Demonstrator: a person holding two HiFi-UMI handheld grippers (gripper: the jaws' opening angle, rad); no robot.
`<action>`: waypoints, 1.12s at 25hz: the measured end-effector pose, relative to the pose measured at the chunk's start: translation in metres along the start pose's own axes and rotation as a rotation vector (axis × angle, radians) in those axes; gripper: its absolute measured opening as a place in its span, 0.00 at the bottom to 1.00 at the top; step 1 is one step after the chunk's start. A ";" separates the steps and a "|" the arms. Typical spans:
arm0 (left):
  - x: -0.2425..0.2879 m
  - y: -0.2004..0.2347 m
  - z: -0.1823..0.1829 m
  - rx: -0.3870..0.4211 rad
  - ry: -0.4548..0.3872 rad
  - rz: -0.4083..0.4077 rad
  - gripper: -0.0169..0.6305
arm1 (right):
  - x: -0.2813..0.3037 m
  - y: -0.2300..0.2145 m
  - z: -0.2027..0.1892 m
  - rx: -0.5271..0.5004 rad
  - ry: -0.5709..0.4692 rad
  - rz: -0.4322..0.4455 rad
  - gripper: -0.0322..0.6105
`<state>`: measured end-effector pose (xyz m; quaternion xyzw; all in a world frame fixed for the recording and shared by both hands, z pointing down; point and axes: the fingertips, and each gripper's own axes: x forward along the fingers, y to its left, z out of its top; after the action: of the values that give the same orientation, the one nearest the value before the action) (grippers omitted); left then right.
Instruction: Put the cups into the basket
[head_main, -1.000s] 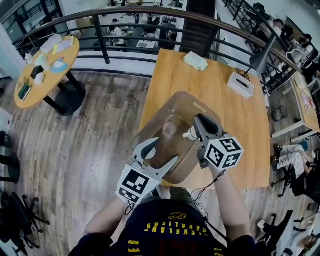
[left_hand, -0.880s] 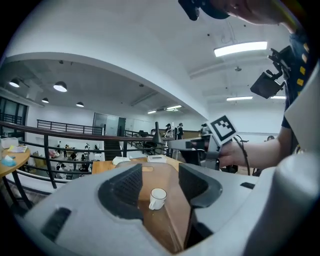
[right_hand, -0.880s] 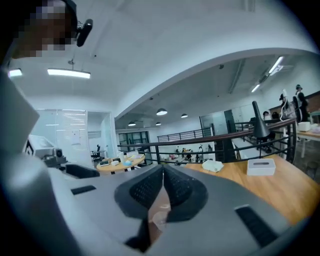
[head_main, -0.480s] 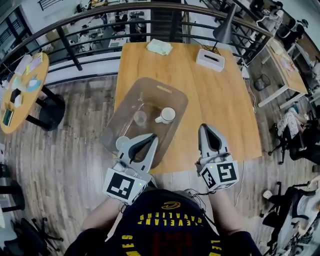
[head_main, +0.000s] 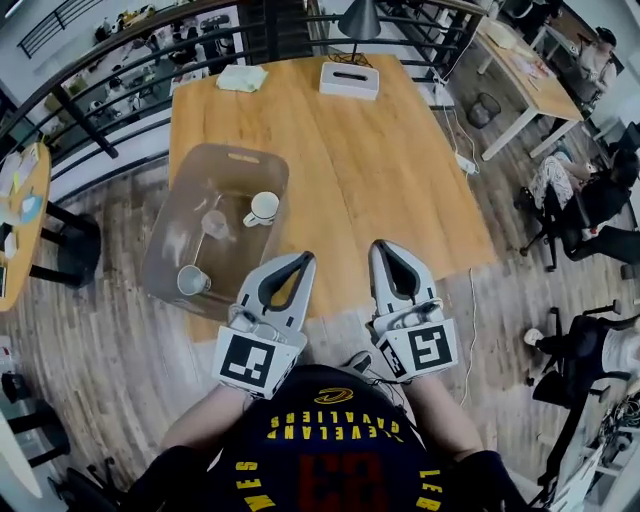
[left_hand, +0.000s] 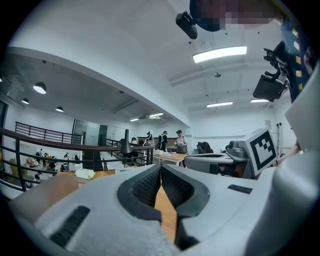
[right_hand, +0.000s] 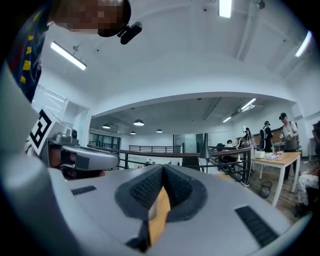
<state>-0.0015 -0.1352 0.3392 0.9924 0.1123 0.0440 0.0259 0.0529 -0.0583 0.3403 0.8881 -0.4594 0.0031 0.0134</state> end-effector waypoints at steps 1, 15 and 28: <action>0.004 -0.006 0.001 0.001 -0.005 -0.001 0.05 | -0.005 -0.004 -0.001 0.006 0.000 -0.004 0.07; 0.044 -0.065 -0.012 0.033 0.024 -0.059 0.05 | -0.045 -0.036 -0.006 0.050 0.002 -0.019 0.07; 0.052 -0.069 -0.014 0.025 0.033 -0.067 0.05 | -0.047 -0.040 -0.008 0.061 0.004 -0.023 0.07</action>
<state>0.0320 -0.0555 0.3536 0.9875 0.1463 0.0579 0.0133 0.0582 0.0029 0.3470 0.8933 -0.4488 0.0186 -0.0126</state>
